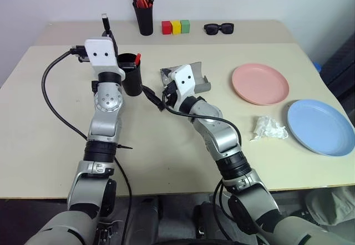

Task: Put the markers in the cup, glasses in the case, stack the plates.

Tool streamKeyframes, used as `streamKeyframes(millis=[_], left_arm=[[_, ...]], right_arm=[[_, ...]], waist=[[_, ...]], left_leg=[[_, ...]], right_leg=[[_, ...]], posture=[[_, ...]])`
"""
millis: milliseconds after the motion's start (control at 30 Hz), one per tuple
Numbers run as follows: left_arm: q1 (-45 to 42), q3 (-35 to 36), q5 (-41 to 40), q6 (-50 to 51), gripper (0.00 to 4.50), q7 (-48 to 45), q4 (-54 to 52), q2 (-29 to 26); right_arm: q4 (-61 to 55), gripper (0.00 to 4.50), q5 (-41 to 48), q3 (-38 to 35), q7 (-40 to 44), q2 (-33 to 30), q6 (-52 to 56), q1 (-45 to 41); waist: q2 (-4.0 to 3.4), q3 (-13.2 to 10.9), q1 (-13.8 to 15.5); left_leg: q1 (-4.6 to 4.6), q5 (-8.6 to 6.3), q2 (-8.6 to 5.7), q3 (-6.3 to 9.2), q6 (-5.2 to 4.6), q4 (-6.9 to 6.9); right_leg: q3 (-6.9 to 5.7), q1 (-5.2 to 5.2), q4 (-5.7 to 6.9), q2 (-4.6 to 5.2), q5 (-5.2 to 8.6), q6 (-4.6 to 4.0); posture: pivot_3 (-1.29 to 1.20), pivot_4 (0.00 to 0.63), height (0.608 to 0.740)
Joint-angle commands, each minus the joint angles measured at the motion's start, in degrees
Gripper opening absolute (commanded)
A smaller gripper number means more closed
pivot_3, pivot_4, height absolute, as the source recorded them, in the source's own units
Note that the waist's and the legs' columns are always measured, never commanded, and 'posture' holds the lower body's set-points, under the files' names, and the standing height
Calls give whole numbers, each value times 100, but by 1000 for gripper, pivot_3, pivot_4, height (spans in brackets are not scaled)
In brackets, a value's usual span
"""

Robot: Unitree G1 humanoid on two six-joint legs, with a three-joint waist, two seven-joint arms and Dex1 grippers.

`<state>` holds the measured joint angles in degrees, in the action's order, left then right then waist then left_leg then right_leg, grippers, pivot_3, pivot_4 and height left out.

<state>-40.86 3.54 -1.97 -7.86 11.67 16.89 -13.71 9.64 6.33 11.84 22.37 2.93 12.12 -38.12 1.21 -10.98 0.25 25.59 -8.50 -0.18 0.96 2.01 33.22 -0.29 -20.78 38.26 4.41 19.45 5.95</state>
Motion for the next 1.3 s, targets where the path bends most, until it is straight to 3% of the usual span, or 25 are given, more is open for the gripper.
streamKeyframes(millis=[33, 67, 100, 333, 600, 667, 767, 900, 1067, 1233, 1300], left_arm=[[-90, 124, 18, -222, 31, -96, 31, 86], [-68, 147, -5, -231, 31, -133, 44, 117], [-43, 174, -26, -229, 402, -148, 45, 148], [55, 310, 120, -131, 3688, -46, -38, 281], [-96, 405, 10, 174, 3688, -93, -333, 357], [-274, 289, -494, 673, 3688, -794, -643, 324], [-528, -267, -1313, 2347, 3688, -2379, -1225, 50], [-697, -749, -1500, 3611, 3688, -3217, -1364, -199], [-1066, -1513, -1064, 4002, 3688, -4110, -284, -275], [-1433, -1720, -697, 3591, 3688, -4520, 862, -155], [-1772, -1760, -513, 3311, 3688, -4647, 1773, -44]], right_arm=[[-302, 4500, 13, -31, -12, 20, -76, -9], [-312, 4500, 16, -35, -11, 12, -73, -1], [-317, 4500, 19, -41, -9, 5, -71, 4], [-327, 4500, 44, -51, 9, 3, -57, 19], [-461, 4500, 44, -79, 105, -140, 10, 50], [-673, 4500, 71, -155, 392, -546, 106, 81], [-1174, 4500, 317, -442, 1039, -1474, 427, 187], [-1582, 4500, 522, -604, 1615, -2339, 662, 383], [-1982, 4500, 685, -943, 2085, -3262, 893, 769], [-2158, 4500, 721, -1090, 2105, -3534, 1015, 1006], [-2355, 4500, 717, -1187, 2070, -3656, 1102, 1259]], waist=[[0, 0, 0], [0, 0, 0], [0, 0, -1], [0, 0, -14], [0, 0, -5], [0, 0, 25], [1, -1, 60], [0, -2, 9], [-3, -3, -111], [-5, -5, -119], [-3, -6, -72]], left_leg=[[0, 0, 0, 0, 0, 0], [0, 0, 0, 0, -1, 0], [0, 0, 0, 1, -1, 0], [-1, 0, 0, 1, -1, 1], [-1, 0, 0, 1, -2, 3], [1, 0, -1, 2, -2, 5], [8, 2, -2, 7, -5, 15], [-2, -2, -3, 8, -12, 29], [-13, -3, 1, 9, -15, 17], [-13, -2, 3, 10, -16, 14], [-10, -3, 3, 10, -16, 15]], right_leg=[[0, 0, 0, 0, 0, 0], [0, 0, 0, 0, 0, 0], [0, 0, 1, 0, 0, 0], [0, 0, 4, -1, 0, 0], [0, 1, 6, 0, 0, 0], [-1, 1, 6, -1, 0, 0], [-6, 6, 4, 0, -1, 3], [-8, 27, -6, 1, -4, 8], [-4, 27, -5, -8, -3, 7], [1, 21, -4, -9, -3, 7], [1, 21, -5, -6, -3, 7]], posture=[[0, 150, 740], [0, 150, 740], [0, 150, 740], [0, 150, 740], [0, 150, 740], [0, 150, 740], [0, 150, 740], [0, 150, 740], [0, 150, 740], [0, 150, 740], [0, 150, 740]])
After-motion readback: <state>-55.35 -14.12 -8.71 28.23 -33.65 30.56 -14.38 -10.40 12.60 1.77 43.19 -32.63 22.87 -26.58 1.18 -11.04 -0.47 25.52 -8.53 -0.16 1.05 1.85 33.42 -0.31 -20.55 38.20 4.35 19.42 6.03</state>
